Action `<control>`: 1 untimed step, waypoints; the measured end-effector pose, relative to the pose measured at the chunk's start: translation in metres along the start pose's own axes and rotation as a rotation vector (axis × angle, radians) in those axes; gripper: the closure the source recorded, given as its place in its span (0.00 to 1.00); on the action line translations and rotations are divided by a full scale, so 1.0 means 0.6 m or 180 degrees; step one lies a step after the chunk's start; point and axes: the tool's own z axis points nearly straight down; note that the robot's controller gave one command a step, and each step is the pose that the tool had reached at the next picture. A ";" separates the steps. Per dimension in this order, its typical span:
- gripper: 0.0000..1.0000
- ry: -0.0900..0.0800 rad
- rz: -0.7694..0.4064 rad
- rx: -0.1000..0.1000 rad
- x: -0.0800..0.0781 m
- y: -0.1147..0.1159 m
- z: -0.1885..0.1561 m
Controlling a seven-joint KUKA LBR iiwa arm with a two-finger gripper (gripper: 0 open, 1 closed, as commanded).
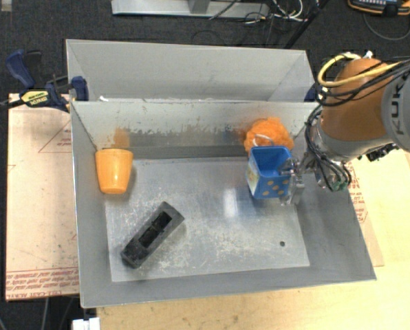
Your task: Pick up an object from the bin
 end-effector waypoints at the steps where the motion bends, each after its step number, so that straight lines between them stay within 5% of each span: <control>1: 1.00 -0.0081 0.0061 0.0017 -0.038 0.011 -0.057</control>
Offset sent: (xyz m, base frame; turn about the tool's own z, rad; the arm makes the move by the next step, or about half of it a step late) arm 0.0170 0.0153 0.1382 0.0532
